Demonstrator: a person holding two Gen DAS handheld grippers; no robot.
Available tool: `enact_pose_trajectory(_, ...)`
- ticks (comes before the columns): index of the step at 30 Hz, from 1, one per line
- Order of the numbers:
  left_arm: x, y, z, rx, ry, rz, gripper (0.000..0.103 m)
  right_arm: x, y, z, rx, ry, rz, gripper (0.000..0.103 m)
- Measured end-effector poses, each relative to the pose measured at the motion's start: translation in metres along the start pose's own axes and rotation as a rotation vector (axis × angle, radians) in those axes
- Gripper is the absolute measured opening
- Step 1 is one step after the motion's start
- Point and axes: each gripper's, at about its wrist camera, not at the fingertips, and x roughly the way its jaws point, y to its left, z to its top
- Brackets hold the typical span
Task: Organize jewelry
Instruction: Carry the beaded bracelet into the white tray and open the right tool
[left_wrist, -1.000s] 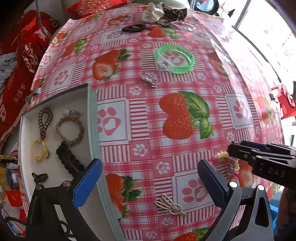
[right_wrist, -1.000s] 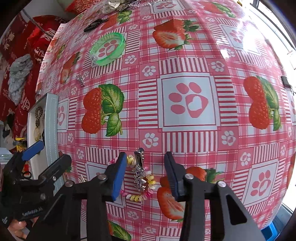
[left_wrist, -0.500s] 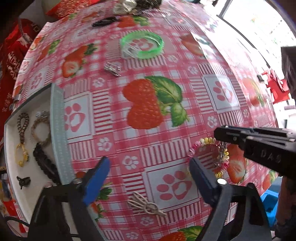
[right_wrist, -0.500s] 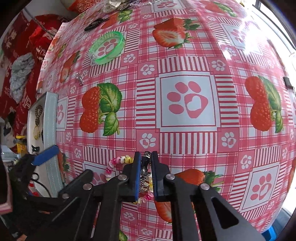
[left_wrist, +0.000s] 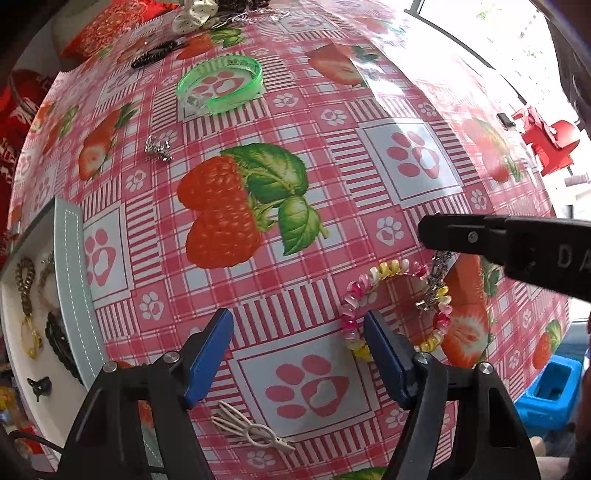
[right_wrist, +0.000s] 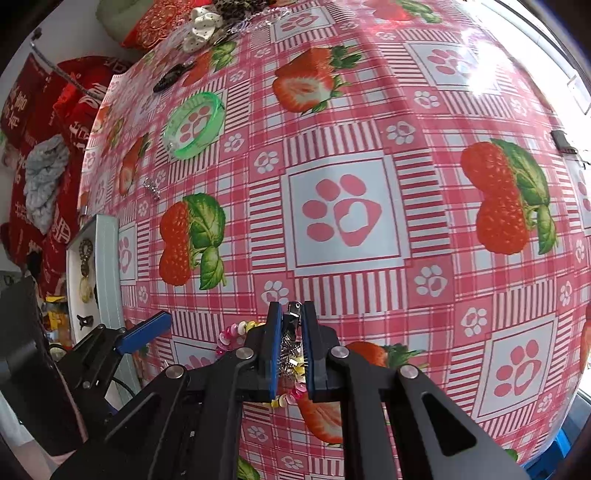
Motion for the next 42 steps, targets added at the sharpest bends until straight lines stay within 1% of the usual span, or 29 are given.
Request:
enact_pose_trajectory(2, -0.001, -0.008, 0.000, 0.023, -0.006, 0.018, 0.068, -0.002, -0.003, 0.001, 0.011, -0.003, 0.005, 0.011)
enact_pose_trajectory(4, -0.004, -0.017, -0.001, 0.054, -0.017, 0.020, 0.055, -0.006, -0.005, 0.002, 0.018, -0.011, 0.004, 0.011)
enact_pose_trajectory(5, -0.005, -0.023, -0.001, 0.065, -0.020, 0.022, 0.051, -0.008, -0.006, 0.002, 0.020, -0.013, 0.006, 0.011)
enact_pose_trajectory(7, -0.007, -0.035, -0.002, 0.100, -0.028, 0.015, 0.030, -0.010, -0.009, 0.003, 0.030, -0.017, 0.011, 0.011)
enact_pose_trajectory(8, -0.007, -0.040, -0.002, 0.113, -0.030, 0.007, 0.024, -0.011, -0.010, 0.003, 0.034, -0.018, 0.014, 0.011)
enact_pose_trajectory(9, -0.007, -0.043, -0.002, 0.117, -0.029, -0.002, 0.016, -0.012, -0.010, 0.003, 0.038, -0.019, 0.016, 0.011)
enact_pose_trajectory(11, -0.007, -0.048, 0.002, 0.105, -0.028, -0.015, 0.016, -0.014, -0.011, 0.003, 0.049, -0.022, 0.029, 0.011)
enact_pose_trajectory(12, -0.008, -0.046, 0.003, 0.083, -0.025, -0.043, 0.016, -0.016, -0.011, 0.003, 0.053, -0.024, 0.036, 0.011)
enact_pose_trajectory(15, -0.009, -0.036, 0.006, 0.031, -0.024, -0.085, 0.015, -0.022, -0.011, 0.003, 0.065, -0.038, 0.070, 0.011)
enact_pose_trajectory(19, -0.010, -0.026, 0.007, -0.021, -0.015, -0.099, 0.015, -0.030, -0.009, 0.004, 0.075, -0.058, 0.099, 0.011)
enact_pose_trajectory(23, -0.016, -0.011, 0.008, -0.060, -0.022, -0.109, 0.015, -0.036, -0.007, 0.006, 0.067, -0.072, 0.100, 0.011)
enact_pose_trajectory(24, -0.018, -0.001, 0.007, -0.065, -0.026, -0.112, 0.015, -0.037, -0.006, 0.006, 0.065, -0.073, 0.099, 0.011)
enact_pose_trajectory(27, -0.028, 0.012, 0.008, -0.082, -0.051, -0.115, 0.015, -0.039, -0.004, 0.007, 0.055, -0.073, 0.090, 0.011)
enact_pose_trajectory(28, -0.024, 0.027, 0.002, -0.088, -0.059, -0.117, 0.015, -0.039, -0.003, 0.007, 0.050, -0.072, 0.086, 0.011)
enact_pose_trajectory(34, -0.050, 0.060, -0.003, -0.157, -0.105, -0.132, 0.015, -0.041, 0.006, 0.004, 0.020, -0.065, 0.077, 0.011)
enact_pose_trajectory(38, -0.066, 0.077, -0.008, -0.206, -0.139, -0.136, 0.015, -0.044, 0.018, 0.005, -0.008, -0.064, 0.076, 0.011)
enact_pose_trajectory(42, -0.083, 0.097, -0.014, -0.255, -0.180, -0.121, 0.015, -0.050, 0.034, 0.007, -0.049, -0.066, 0.083, 0.011)
